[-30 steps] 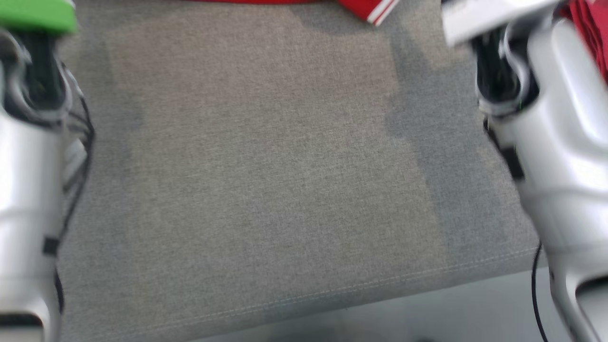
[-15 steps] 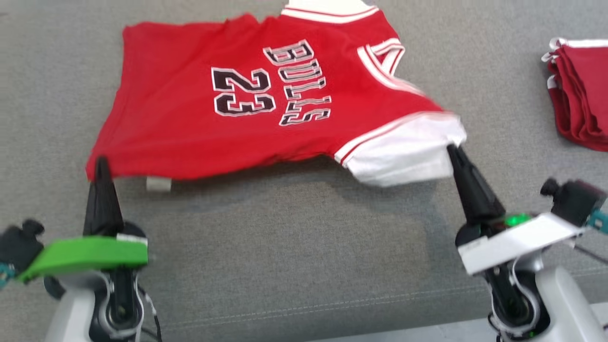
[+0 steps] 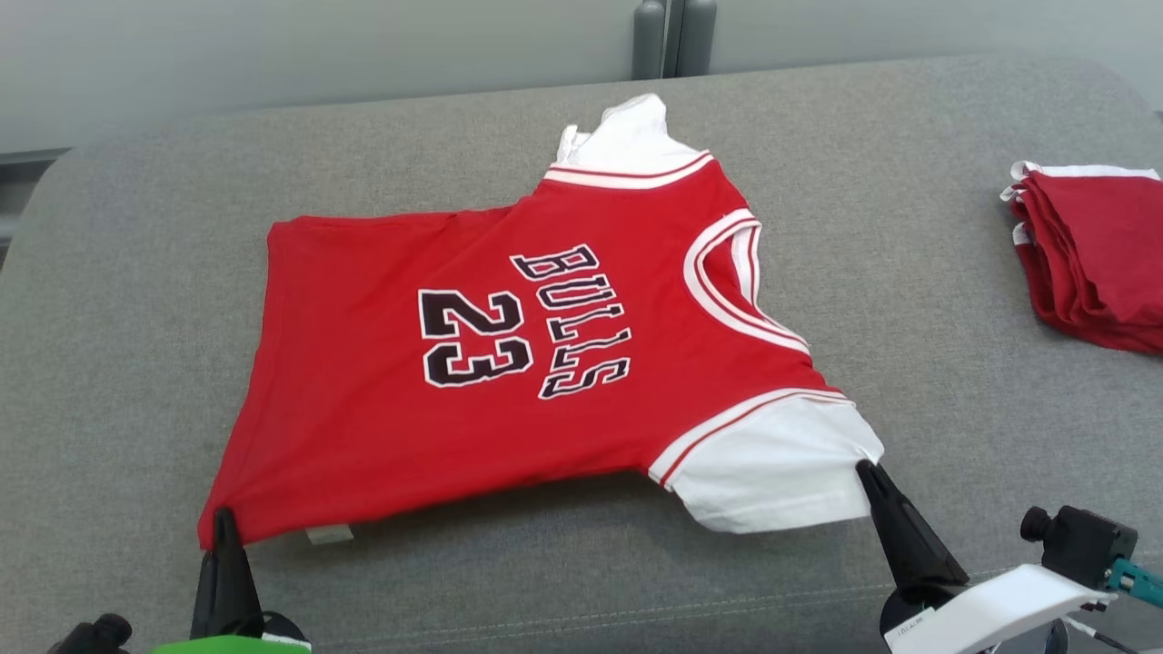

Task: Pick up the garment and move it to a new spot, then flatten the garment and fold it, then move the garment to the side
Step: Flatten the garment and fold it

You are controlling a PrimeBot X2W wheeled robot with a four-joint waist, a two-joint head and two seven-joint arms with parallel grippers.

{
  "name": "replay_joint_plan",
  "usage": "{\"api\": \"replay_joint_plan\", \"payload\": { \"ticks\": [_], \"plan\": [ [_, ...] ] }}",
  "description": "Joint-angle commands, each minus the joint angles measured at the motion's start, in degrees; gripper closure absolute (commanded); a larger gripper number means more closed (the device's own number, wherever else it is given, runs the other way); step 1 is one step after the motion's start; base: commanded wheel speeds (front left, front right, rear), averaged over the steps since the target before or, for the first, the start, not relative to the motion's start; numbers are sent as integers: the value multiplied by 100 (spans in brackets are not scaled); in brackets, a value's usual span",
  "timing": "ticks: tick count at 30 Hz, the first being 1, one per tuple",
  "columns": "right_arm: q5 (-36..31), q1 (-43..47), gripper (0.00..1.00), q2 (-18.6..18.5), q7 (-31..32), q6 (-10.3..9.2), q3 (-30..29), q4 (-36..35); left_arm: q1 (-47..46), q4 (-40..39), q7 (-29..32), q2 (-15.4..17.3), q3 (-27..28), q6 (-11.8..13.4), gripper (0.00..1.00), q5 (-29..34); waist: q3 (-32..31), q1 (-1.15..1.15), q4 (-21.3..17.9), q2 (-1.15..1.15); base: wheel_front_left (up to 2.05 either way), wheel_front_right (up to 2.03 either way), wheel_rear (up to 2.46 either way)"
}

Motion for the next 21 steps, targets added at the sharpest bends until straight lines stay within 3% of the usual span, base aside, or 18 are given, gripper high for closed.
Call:
{"api": "replay_joint_plan", "payload": {
  "ticks": [1,14,21],
  "plan": [
    [-64,196,100,30,50,1,-37,-86,219,24,-19,-18,76,-63,100,179,-289,1,-13,0,0,0,0],
    [-76,964,100,137,380,1,-109,-486,865,-42,-4,-158,282,-114,100,275,-618,1,-279,0,0,0,0],
    [-14,810,100,157,441,1,-110,-356,807,125,58,-199,287,-95,100,123,-626,1,-330,0,0,0,0]
  ]
}}
